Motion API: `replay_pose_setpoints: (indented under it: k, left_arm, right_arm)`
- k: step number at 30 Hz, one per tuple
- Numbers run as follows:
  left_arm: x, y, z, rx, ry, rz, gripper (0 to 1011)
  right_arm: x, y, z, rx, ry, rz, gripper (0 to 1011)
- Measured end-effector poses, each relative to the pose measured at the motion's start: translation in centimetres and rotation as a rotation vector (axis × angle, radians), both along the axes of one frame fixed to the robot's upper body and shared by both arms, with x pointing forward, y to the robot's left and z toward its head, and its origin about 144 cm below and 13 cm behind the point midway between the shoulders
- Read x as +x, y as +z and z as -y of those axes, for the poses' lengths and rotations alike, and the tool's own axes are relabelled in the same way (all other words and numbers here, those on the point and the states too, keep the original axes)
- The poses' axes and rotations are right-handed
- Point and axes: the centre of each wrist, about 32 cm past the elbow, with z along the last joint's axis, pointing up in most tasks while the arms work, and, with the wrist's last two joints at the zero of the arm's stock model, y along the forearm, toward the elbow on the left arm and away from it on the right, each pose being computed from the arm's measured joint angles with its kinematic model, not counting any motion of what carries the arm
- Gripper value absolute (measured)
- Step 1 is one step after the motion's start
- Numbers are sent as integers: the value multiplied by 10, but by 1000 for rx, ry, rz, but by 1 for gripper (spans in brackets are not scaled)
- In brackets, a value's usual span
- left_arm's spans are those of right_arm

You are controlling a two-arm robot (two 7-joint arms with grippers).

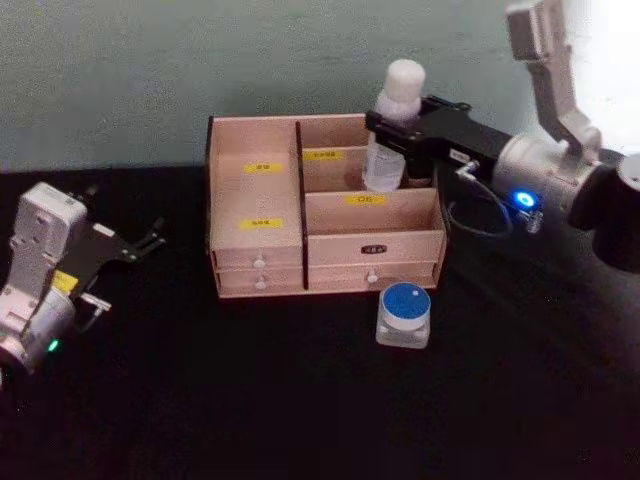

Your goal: Pick up the facial cleanser and watermelon frost from the table and place them into the tiered storage box.

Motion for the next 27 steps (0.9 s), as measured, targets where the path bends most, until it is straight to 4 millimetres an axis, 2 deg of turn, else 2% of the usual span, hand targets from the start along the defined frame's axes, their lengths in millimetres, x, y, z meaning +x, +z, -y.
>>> replay_pose_setpoints:
  k: [13, 27]
  left_arm:
    - [0, 0, 0, 0, 0, 0, 1001]
    - [0, 0, 0, 0, 0, 0, 1001]
  right_arm:
    - [37, -1, -19, -57, 2, -36, 593]
    - [48, -5, -33, -61, 24, -30, 593]
